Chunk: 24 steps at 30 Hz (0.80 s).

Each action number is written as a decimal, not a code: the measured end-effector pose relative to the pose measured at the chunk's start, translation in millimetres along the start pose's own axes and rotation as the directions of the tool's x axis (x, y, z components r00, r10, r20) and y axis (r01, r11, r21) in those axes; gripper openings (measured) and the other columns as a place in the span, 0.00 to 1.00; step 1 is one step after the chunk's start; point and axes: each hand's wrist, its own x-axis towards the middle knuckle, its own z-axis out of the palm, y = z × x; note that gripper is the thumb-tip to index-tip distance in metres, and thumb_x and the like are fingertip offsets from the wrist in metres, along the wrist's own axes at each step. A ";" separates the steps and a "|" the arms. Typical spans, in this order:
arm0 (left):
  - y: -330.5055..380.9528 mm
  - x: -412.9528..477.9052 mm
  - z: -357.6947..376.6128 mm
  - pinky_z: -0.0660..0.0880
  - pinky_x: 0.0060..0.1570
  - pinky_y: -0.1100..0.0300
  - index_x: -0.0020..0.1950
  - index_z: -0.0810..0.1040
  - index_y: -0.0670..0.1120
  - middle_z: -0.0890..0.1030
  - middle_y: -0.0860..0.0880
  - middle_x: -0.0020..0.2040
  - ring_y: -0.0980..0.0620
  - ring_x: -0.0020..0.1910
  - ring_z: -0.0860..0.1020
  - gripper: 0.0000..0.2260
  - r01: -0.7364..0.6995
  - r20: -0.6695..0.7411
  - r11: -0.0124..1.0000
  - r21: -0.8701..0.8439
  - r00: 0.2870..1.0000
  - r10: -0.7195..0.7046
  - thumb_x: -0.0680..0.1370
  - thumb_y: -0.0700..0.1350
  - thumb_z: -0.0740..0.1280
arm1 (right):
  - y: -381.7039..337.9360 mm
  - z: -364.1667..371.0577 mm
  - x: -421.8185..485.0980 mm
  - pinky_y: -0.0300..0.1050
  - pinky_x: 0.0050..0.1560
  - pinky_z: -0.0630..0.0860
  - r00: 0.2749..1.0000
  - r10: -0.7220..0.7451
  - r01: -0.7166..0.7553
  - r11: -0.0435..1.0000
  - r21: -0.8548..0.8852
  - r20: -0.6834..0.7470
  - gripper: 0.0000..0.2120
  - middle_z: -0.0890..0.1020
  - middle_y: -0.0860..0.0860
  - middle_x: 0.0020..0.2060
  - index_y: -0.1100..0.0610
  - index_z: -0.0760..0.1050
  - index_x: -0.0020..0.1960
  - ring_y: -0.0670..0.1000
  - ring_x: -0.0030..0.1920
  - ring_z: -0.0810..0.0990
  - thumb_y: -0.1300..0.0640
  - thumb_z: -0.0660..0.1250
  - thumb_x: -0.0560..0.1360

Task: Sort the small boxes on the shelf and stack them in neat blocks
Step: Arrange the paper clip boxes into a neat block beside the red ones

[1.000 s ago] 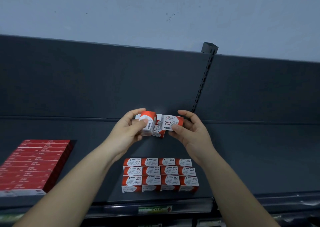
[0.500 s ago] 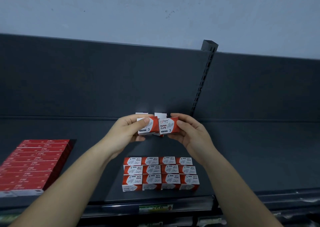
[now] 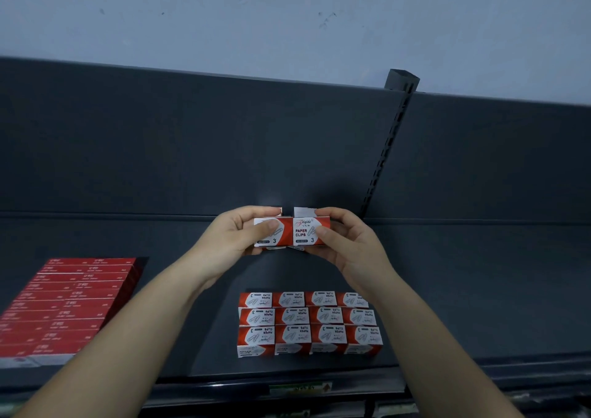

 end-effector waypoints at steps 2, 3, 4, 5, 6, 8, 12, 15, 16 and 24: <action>-1.3 2.6 -2.7 0.77 0.49 0.57 0.61 0.79 0.51 0.85 0.49 0.52 0.51 0.52 0.83 0.13 0.002 -0.003 1.000 -0.009 1.000 -0.002 0.76 0.48 0.69 | 2.7 1.6 2.9 0.50 0.54 0.81 1.000 0.003 -0.003 1.000 -0.007 0.003 0.11 0.85 0.52 0.52 0.56 0.76 0.59 0.53 0.56 0.83 0.63 0.67 0.77; -2.3 4.0 -4.2 0.77 0.51 0.56 0.61 0.78 0.50 0.85 0.49 0.52 0.50 0.52 0.83 0.13 0.005 -0.007 1.000 -0.016 1.000 -0.005 0.76 0.47 0.69 | 3.9 2.6 4.6 0.50 0.54 0.81 1.000 0.002 -0.001 1.000 -0.014 0.003 0.11 0.85 0.52 0.52 0.55 0.76 0.59 0.53 0.56 0.83 0.63 0.67 0.77; -3.3 5.3 -5.6 0.78 0.53 0.53 0.61 0.78 0.49 0.85 0.48 0.52 0.49 0.53 0.83 0.13 0.010 -0.012 1.000 -0.022 1.000 -0.010 0.76 0.46 0.69 | 4.7 3.5 5.9 0.49 0.54 0.81 1.000 0.000 0.001 1.000 -0.021 0.004 0.11 0.85 0.52 0.51 0.55 0.76 0.59 0.52 0.56 0.83 0.63 0.67 0.77; -4.4 6.6 -7.4 0.77 0.55 0.50 0.60 0.78 0.48 0.85 0.48 0.51 0.48 0.53 0.83 0.13 0.016 -0.019 1.000 -0.022 1.000 -0.016 0.77 0.45 0.69 | 5.5 4.4 7.6 0.49 0.54 0.81 1.000 -0.002 0.002 1.000 -0.026 0.005 0.11 0.85 0.52 0.51 0.55 0.76 0.59 0.52 0.57 0.83 0.63 0.67 0.77; -5.6 8.1 -9.2 0.76 0.57 0.47 0.60 0.78 0.47 0.85 0.47 0.51 0.46 0.53 0.83 0.12 0.021 -0.024 1.000 -0.018 0.999 -0.022 0.77 0.45 0.69 | 6.5 5.1 9.4 0.49 0.53 0.81 1.000 -0.002 0.003 1.000 -0.030 0.006 0.12 0.85 0.51 0.51 0.55 0.76 0.59 0.52 0.57 0.83 0.63 0.67 0.77; -8.3 11.3 -13.3 0.74 0.60 0.43 0.59 0.78 0.44 0.85 0.46 0.51 0.42 0.55 0.82 0.12 0.028 -0.025 1.000 -0.012 0.999 -0.028 0.76 0.44 0.69 | 8.7 6.1 13.4 0.50 0.54 0.81 1.000 -0.002 0.003 1.000 -0.021 0.007 0.13 0.85 0.52 0.51 0.55 0.75 0.60 0.53 0.57 0.83 0.63 0.68 0.76; -12.1 16.1 -20.4 0.74 0.61 0.42 0.59 0.78 0.42 0.85 0.45 0.51 0.41 0.55 0.82 0.16 0.030 0.011 0.999 -0.013 0.999 -0.030 0.73 0.45 0.72 | 14.8 7.2 21.1 0.50 0.54 0.81 1.000 -0.011 0.011 1.000 -0.023 0.008 0.18 0.84 0.54 0.54 0.52 0.71 0.64 0.52 0.56 0.83 0.65 0.68 0.76; -20.4 20.2 -24.6 0.78 0.56 0.52 0.57 0.80 0.43 0.85 0.46 0.52 0.45 0.53 0.83 0.18 0.014 0.012 1.000 -0.006 1.000 -0.014 0.69 0.46 0.74 | 20.1 5.2 25.8 0.47 0.54 0.81 0.999 -0.012 0.019 0.982 -0.187 0.035 0.16 0.83 0.52 0.55 0.51 0.73 0.61 0.50 0.57 0.82 0.65 0.68 0.77; -25.0 21.4 -25.8 0.78 0.54 0.55 0.56 0.80 0.43 0.85 0.47 0.52 0.47 0.52 0.83 0.18 0.015 0.012 1.000 -0.005 1.000 -0.015 0.69 0.45 0.74 | 22.6 3.9 27.3 0.46 0.54 0.81 0.999 -0.005 0.019 0.960 -0.279 0.052 0.15 0.82 0.50 0.55 0.50 0.74 0.59 0.49 0.56 0.82 0.64 0.68 0.77; -72.7 19.6 -30.2 0.79 0.49 0.62 0.55 0.81 0.50 0.85 0.54 0.49 0.58 0.49 0.82 0.13 0.039 0.059 0.945 0.325 0.996 -0.062 0.72 0.46 0.75 | 52.4 2.6 33.7 0.45 0.53 0.81 0.988 0.132 -0.030 0.674 -0.738 0.081 0.12 0.79 0.42 0.52 0.44 0.72 0.51 0.43 0.53 0.79 0.57 0.72 0.74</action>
